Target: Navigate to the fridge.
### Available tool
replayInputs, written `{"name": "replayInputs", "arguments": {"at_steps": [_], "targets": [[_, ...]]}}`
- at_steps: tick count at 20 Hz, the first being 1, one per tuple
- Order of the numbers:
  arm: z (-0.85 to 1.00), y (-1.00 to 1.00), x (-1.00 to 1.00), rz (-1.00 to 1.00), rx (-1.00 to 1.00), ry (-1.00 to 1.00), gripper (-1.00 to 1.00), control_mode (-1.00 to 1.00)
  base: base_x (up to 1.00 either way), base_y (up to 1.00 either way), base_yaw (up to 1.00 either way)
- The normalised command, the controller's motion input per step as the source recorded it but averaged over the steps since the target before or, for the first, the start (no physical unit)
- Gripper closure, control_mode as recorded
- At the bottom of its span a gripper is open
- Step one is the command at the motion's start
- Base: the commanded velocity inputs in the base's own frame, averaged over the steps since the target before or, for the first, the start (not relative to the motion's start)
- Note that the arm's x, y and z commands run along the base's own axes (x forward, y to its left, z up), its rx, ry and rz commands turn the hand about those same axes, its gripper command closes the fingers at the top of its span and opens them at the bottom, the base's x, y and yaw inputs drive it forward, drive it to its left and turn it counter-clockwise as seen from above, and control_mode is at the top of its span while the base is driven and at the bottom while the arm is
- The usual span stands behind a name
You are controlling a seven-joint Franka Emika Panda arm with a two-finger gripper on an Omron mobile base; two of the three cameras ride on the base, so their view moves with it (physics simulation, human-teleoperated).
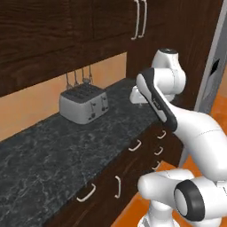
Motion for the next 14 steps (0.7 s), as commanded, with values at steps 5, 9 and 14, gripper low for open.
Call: {"name": "replayInputs", "arguments": {"at_steps": [5,9,14], "targets": [[0.00,0.00,0.00,0.00,0.00,0.00,-1.00,1.00,0.17,-0.53,-0.66],[0.00,0.00,0.00,0.00,0.00,0.00,-1.00,1.00,0.95,-1.00,-0.38],[0.00,0.00,0.00,0.00,0.00,0.00,-1.00,1.00,0.80,-1.00,-0.39]]}}
